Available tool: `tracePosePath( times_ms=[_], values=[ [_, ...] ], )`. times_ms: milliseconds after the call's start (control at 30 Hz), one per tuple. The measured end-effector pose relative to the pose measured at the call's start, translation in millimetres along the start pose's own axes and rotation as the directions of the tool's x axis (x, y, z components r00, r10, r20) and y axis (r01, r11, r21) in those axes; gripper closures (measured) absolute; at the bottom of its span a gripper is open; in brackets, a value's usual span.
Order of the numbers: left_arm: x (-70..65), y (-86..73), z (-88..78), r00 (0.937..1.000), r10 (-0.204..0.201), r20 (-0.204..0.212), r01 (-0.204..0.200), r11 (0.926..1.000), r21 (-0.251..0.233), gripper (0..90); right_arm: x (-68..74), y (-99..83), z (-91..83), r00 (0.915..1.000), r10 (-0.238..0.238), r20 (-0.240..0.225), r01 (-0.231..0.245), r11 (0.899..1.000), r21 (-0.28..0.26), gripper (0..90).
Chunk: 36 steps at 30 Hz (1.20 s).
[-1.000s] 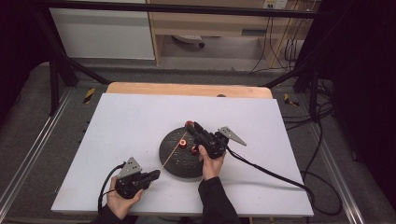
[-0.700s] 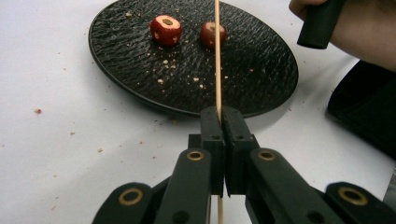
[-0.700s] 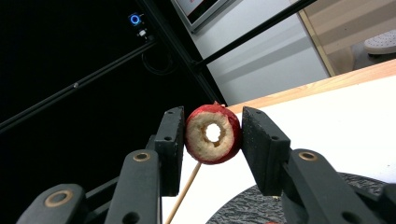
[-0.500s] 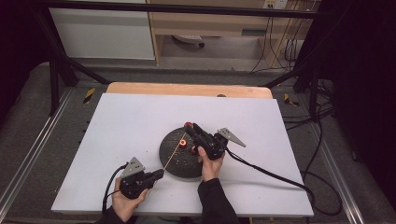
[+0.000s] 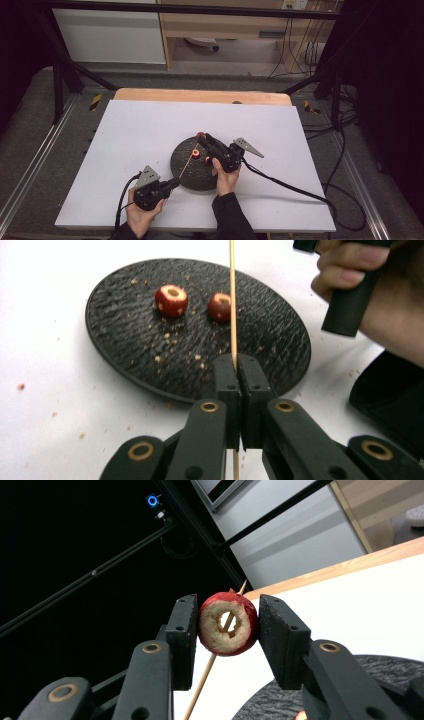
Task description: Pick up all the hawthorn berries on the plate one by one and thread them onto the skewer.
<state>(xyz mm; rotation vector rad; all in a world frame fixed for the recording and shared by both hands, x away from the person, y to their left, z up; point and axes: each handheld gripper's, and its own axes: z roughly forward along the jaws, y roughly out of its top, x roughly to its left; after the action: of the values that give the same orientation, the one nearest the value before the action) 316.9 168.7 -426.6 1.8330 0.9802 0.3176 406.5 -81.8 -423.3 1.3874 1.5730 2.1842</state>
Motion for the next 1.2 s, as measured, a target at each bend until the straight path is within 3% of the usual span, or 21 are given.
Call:
tracePosePath(
  times_ms=[733, 1200],
  values=[
    [1.1, 39.2, 24.7, 0.9994, 0.034, -0.006, -0.034, 0.9994, -0.003, 88.2, 5.6, -9.1, -6.4, 0.9996, -0.007, -0.028, 0.009, 0.996, 0.088, 61.4],
    [2.1, 47.6, 34.5, 0.9986, 0.053, -0.001, -0.053, 0.9986, -0.007, 88.2, 7.9, -18.4, -10.0, 0.9994, -0.009, -0.034, 0.013, 0.99, 0.142, 61.3]
  ],
)
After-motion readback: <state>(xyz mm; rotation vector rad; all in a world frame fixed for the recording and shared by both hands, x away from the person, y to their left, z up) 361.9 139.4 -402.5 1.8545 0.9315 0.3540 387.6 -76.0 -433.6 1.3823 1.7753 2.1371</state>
